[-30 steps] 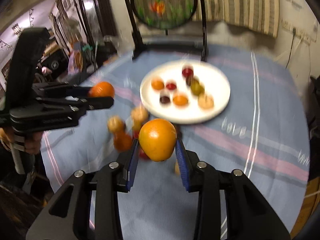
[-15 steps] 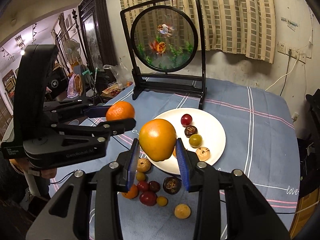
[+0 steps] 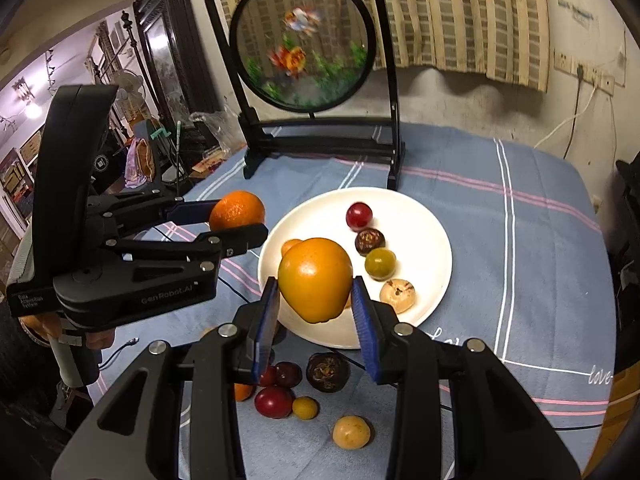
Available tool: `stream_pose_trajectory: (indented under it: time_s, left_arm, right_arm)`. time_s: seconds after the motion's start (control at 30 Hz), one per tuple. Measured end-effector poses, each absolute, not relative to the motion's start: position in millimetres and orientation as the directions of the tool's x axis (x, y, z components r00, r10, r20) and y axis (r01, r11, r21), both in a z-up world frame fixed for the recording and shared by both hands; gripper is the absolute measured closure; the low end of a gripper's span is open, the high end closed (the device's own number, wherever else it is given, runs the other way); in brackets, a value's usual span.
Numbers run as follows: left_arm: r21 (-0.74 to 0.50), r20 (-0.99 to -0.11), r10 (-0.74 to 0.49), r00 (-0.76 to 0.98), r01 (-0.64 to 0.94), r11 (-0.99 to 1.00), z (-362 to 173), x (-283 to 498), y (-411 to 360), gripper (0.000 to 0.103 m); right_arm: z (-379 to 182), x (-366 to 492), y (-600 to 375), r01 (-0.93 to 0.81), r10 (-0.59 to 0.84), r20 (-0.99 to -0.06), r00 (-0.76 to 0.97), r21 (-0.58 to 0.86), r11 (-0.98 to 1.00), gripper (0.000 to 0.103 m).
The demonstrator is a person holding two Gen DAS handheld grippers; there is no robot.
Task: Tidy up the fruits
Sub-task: 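Lower the orange and tangerine onto the plate and open both grippers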
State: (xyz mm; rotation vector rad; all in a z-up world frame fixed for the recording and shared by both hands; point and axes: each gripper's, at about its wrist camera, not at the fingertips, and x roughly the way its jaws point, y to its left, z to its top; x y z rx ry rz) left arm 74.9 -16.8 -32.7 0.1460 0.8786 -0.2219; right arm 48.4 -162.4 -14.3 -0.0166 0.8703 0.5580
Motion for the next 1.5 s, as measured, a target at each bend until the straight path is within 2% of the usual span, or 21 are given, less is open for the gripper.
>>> stream_pose_trajectory:
  time_s: [0.87,1.5]
  left_arm:
    - [0.045,-0.834,-0.075,0.546,0.202,0.978,-83,111,-7,0.058]
    - [0.052,-0.836,-0.079,0.543,0.221,0.974,-84,127,-21,0.058]
  right_arm:
    - [-65,82,-177,-0.418,0.436,-0.787,0.437,0.251,0.873,0.066]
    - [-56,108,-160,-0.424,0.446,-0.764,0.466,0.25,0.87,0.066]
